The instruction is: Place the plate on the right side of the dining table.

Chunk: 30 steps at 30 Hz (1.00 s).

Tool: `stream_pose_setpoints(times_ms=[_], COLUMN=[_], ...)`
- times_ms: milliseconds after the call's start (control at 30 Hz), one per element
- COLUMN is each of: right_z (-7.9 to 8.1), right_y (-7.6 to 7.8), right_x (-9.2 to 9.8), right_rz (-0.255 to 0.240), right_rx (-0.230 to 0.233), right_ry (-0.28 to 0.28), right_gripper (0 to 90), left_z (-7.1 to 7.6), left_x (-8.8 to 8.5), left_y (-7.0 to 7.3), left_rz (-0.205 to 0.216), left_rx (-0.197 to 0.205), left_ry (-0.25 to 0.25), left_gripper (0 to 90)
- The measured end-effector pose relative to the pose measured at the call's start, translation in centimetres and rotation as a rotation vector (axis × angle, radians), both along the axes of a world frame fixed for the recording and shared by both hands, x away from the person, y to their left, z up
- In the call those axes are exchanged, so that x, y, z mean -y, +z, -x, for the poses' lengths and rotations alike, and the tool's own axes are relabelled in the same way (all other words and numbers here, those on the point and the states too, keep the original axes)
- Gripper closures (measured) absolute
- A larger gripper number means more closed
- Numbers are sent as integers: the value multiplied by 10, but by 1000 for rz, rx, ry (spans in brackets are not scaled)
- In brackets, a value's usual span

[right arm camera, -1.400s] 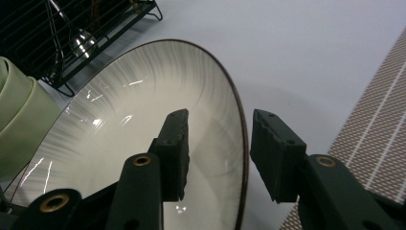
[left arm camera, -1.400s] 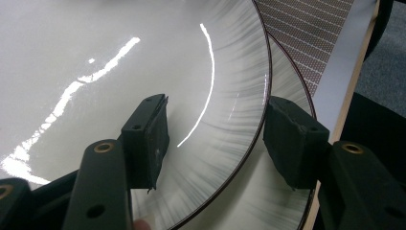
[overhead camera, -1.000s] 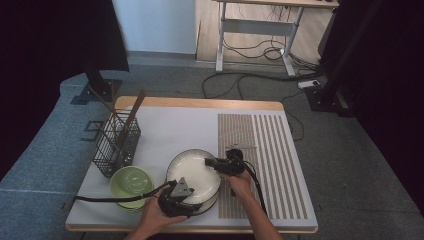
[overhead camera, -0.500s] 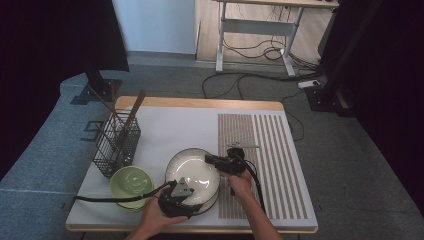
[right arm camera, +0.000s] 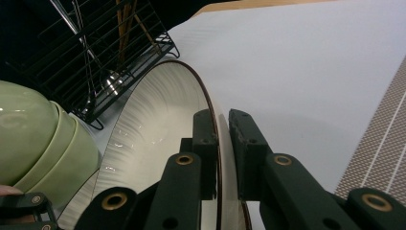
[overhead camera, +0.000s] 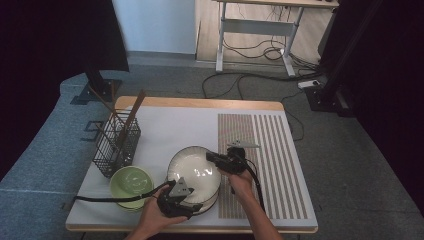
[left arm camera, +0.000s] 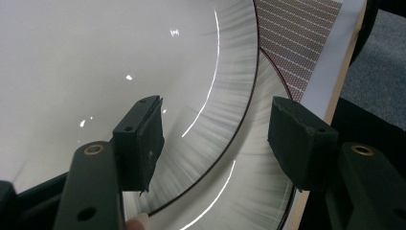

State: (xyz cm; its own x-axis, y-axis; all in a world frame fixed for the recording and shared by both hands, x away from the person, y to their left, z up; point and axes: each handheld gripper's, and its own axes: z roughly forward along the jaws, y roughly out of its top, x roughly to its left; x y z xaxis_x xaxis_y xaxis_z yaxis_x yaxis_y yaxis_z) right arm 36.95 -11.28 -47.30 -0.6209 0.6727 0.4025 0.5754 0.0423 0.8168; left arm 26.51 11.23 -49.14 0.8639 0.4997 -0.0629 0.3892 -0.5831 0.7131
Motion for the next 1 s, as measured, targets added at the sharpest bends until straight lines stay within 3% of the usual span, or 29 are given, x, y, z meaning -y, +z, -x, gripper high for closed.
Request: stream_pose_setpoints(times_ms=[267, 1000], right_z=[1, 1], right_y=[9, 19], right_x=[2, 22], right_rz=[17, -7], right_rx=[42, 59], right_ry=[-21, -61], right_gripper=[822, 822], left_z=[1, 5], left_x=[-1, -6], left_y=[3, 14], left_rz=[9, 63], left_rx=[4, 51], left_ry=[-2, 1], left_gripper=[370, 373])
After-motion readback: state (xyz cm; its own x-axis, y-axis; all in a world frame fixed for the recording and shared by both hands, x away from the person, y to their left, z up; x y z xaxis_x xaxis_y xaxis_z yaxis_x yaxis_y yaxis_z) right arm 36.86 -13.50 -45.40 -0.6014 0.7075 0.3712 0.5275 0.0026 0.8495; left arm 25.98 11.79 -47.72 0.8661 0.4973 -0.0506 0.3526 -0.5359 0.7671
